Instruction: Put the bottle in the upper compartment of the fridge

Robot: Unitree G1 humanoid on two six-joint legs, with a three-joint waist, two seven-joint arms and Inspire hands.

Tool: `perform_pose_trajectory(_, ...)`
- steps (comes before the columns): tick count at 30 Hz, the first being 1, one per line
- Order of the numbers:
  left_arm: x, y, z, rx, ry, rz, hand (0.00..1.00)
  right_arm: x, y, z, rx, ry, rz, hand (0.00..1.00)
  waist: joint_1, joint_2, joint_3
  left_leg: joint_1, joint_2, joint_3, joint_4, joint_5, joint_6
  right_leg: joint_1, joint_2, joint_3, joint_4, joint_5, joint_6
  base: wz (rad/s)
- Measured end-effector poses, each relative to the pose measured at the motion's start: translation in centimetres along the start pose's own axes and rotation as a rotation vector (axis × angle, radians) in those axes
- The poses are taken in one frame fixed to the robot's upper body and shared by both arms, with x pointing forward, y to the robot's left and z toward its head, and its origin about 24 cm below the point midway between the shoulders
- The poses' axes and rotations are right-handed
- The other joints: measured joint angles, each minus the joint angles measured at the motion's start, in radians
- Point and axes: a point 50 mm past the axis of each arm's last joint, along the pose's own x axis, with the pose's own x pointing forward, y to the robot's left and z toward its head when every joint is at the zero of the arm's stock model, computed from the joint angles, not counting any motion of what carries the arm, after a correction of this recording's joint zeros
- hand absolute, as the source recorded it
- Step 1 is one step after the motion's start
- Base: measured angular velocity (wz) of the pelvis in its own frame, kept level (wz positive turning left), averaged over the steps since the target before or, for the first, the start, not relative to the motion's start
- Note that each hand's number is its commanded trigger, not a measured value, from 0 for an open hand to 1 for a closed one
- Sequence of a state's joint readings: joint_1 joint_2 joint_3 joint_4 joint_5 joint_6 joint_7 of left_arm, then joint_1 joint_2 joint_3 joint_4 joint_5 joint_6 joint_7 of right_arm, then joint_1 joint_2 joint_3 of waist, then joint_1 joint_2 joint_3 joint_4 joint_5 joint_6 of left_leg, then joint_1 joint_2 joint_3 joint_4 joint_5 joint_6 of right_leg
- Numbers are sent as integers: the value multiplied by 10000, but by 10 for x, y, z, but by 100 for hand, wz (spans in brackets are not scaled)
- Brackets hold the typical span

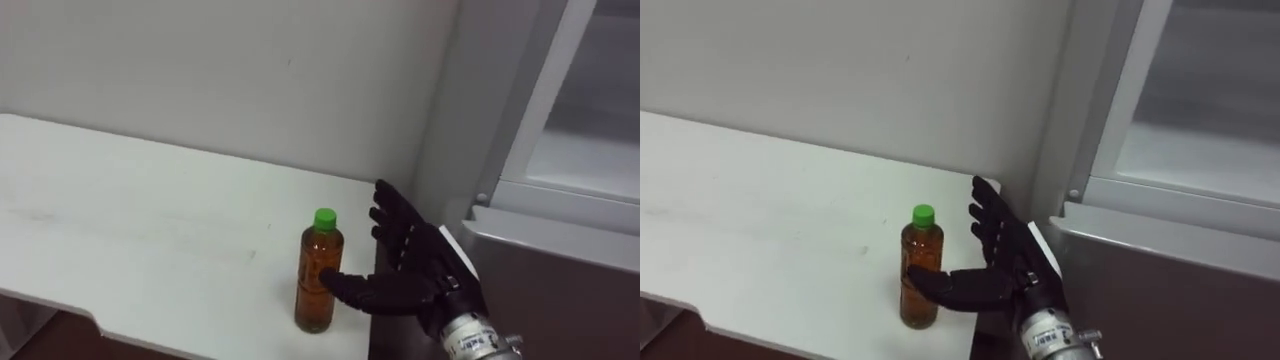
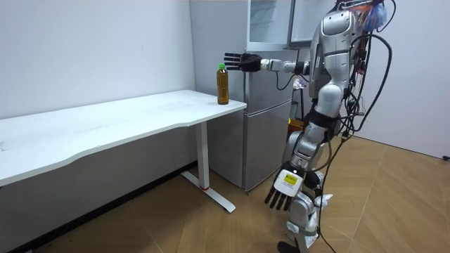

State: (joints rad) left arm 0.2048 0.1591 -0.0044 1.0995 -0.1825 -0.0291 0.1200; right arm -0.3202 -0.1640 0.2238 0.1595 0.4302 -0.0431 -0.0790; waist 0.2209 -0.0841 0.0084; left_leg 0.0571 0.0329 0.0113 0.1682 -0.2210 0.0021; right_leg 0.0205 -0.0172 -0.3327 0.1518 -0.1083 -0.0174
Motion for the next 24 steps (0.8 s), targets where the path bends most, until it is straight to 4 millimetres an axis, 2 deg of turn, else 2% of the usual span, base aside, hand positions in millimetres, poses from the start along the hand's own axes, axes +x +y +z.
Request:
perform_pose_trajectory(3,-1,3,-5,83,356,279,0,5,-2,-11,0,554,-728,0,332,-46,-11,-113,4,-98,15,17,-8,-61,-12,-104,-6,1,-2,7)
perform_pose_trajectory(5,-1,4,-10,244,552,347,0,10,0,-14,395,718,-1037,0,383,-91,-19,-220,-6,-149,19,37,-13,-122,-26,-177,-7,1,-2,11)
perform_pose_trajectory(7,-2,6,-12,500,689,386,0,17,1,-13,492,766,-1334,0,397,-119,-25,-345,-37,-195,18,84,-6,-211,-70,-298,-8,1,-2,14)
perform_pose_trajectory(11,-2,8,-12,964,777,601,0,31,-4,-11,551,955,-2377,0,780,-130,4,-444,-92,-316,24,125,24,-242,-147,-523,-7,1,-2,9)
perform_pose_trajectory(15,-3,10,-15,1102,950,831,0,33,-8,-15,721,1224,-3146,0,1145,-238,64,-674,-135,-611,170,126,33,-274,-213,-942,-2,1,-1,21)
perform_pose_trajectory(18,-3,10,-16,1222,1022,853,0,35,-11,-17,587,1384,-3499,0,1186,-285,124,-876,-158,-771,309,127,32,-324,-246,-1133,-5,1,-1,22)
perform_pose_trajectory(21,-4,10,-17,1300,1079,859,0,34,-14,-21,472,1530,-3854,0,1327,-298,133,-1041,-179,-842,378,130,32,-396,-273,-1281,-5,0,0,10)
perform_pose_trajectory(24,-4,9,-14,1317,907,812,0,32,-15,-33,138,2019,-4138,0,1413,-336,110,-1105,-222,-913,384,162,50,-424,-321,-1411,8,-3,2,6)
